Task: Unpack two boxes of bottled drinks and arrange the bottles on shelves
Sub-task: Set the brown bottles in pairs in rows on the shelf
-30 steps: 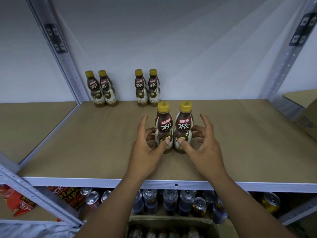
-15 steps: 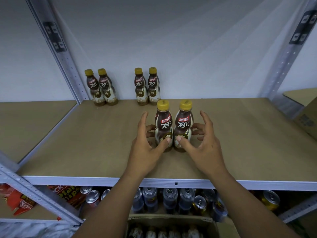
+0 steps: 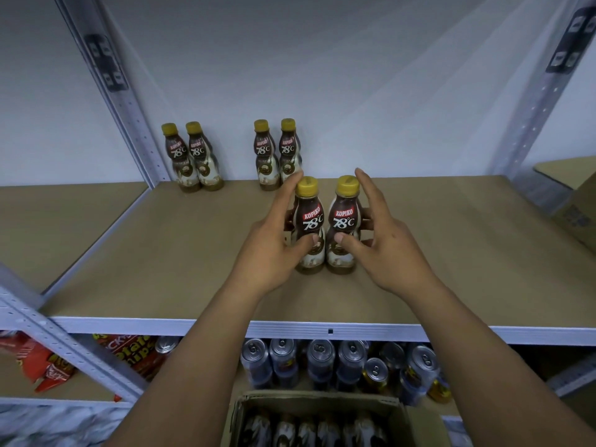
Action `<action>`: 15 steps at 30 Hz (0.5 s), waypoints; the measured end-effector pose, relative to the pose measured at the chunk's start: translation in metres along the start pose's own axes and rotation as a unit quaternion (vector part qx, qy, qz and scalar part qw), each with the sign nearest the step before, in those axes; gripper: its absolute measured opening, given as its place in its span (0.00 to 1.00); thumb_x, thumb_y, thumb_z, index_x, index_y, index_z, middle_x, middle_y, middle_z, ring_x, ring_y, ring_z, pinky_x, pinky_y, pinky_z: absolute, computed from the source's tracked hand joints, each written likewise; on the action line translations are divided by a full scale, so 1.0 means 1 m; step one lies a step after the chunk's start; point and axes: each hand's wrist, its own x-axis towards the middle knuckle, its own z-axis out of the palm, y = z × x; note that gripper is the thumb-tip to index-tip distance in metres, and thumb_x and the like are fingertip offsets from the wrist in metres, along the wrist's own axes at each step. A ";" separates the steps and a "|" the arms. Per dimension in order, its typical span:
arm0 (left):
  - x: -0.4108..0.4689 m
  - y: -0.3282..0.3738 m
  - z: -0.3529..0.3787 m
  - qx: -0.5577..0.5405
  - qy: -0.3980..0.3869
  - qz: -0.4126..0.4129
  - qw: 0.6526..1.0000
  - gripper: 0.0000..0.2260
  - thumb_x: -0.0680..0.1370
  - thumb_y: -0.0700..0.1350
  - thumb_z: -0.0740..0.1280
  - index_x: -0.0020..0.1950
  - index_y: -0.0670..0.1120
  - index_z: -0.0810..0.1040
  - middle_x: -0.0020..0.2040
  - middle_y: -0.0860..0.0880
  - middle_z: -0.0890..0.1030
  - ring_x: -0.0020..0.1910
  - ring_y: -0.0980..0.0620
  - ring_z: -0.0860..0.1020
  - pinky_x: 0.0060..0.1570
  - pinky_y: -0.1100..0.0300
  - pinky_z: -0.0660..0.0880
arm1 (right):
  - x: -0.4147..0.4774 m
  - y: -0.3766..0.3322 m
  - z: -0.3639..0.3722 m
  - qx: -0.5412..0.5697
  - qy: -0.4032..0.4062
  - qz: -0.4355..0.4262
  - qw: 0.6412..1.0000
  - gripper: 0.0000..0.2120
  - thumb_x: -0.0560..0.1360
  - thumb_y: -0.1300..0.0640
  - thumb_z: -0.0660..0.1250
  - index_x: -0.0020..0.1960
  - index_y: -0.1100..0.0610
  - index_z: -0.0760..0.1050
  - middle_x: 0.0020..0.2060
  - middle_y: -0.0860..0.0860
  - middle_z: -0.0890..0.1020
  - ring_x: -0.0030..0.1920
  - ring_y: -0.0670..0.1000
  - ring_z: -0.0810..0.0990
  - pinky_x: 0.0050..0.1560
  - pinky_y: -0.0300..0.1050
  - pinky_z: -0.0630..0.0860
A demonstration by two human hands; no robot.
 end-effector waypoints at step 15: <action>0.018 -0.001 0.010 0.004 -0.006 0.014 1.000 0.41 0.78 0.42 0.74 0.80 0.67 0.53 0.61 0.59 0.82 0.55 0.61 0.82 0.61 0.51 0.80 | 0.012 0.008 -0.004 -0.027 0.008 0.003 1.000 0.44 0.77 0.54 0.72 0.78 0.33 0.46 0.58 0.46 0.83 0.51 0.51 0.83 0.56 0.51 0.80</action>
